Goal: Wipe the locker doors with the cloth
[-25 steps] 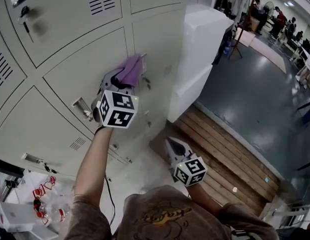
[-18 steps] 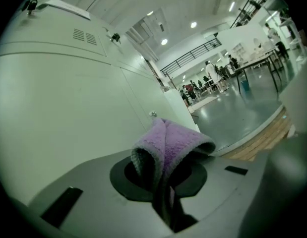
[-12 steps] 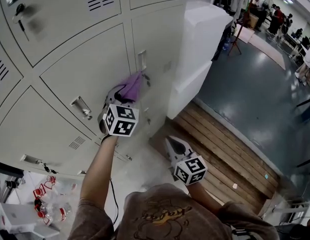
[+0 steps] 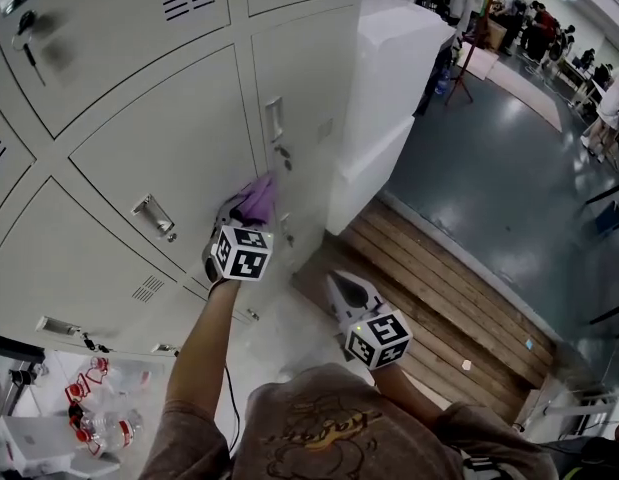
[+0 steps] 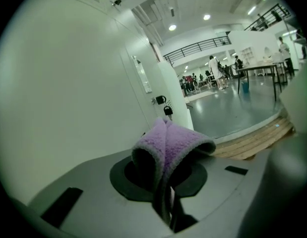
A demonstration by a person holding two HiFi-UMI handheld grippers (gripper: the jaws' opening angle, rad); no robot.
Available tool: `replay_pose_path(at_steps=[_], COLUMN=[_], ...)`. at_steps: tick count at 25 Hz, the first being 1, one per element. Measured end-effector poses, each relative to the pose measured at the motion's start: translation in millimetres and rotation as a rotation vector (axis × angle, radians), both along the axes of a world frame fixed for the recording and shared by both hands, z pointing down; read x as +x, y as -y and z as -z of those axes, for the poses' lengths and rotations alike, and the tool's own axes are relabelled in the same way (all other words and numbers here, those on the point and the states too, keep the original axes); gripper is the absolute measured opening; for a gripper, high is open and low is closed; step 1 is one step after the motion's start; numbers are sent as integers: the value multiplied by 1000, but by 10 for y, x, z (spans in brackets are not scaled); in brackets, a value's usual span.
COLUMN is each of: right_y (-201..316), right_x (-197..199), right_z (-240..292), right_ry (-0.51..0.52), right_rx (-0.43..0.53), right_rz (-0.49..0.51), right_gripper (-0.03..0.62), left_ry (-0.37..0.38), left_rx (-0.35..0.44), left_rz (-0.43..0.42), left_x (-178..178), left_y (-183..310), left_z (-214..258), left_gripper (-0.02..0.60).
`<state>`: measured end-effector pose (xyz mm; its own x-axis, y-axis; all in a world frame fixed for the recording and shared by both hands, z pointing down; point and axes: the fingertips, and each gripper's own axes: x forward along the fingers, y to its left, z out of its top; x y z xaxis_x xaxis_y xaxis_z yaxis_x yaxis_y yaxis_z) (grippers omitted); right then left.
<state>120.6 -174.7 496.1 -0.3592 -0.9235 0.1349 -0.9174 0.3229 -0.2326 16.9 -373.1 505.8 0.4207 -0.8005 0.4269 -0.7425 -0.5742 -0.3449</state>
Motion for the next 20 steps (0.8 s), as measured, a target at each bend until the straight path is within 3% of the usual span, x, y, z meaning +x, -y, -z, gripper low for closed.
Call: replay_pose_path(at_steps=[4, 12, 20], right_y=[-28, -60, -73], right_x=[53, 32, 43], right_z=[-9, -14, -4], right_ry=[-2, -4, -9], right_rx=[-4, -7, -5], right_rz=[-17, -19, -24], right_gripper=[-3, -3, -3], left_ry=[-42, -18, -65], left_rx=[-58, -188, -201], left_rz=[5, -21, -59], left_x=[-16, -2, 40], left_y=[-12, -129, -294], left_z=[-219, -707, -647], left_gripper=[38, 38, 38])
